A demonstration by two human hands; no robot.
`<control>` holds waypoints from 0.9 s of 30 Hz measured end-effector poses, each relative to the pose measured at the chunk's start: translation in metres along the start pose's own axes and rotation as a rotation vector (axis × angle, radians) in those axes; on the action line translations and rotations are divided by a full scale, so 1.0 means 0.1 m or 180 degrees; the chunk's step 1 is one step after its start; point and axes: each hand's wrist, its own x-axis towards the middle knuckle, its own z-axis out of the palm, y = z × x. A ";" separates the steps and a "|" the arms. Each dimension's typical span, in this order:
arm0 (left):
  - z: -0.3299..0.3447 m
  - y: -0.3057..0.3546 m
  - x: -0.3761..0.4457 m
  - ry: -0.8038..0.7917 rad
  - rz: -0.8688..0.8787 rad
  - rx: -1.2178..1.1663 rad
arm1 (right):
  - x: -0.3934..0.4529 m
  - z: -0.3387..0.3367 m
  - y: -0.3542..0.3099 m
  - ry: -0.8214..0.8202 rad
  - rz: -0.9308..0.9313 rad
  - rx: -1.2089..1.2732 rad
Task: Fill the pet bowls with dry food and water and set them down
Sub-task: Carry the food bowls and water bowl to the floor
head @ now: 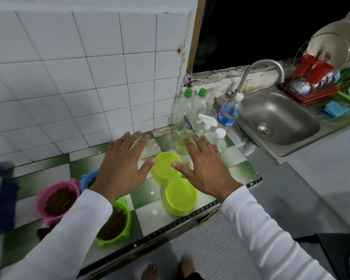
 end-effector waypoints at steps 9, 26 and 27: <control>-0.25 -0.29 -0.79 0.0350 -0.0424 0.0221 | -0.17 0.23 -0.44 -0.0190 -0.0544 -0.0142; -0.40 -0.26 -2.39 0.0259 -0.1650 0.0299 | -0.70 0.64 -1.09 -0.0581 -0.1499 0.0097; -0.39 -0.29 -2.44 0.0250 -0.1687 0.0297 | -0.72 0.67 -1.13 -0.0607 -0.1498 0.0133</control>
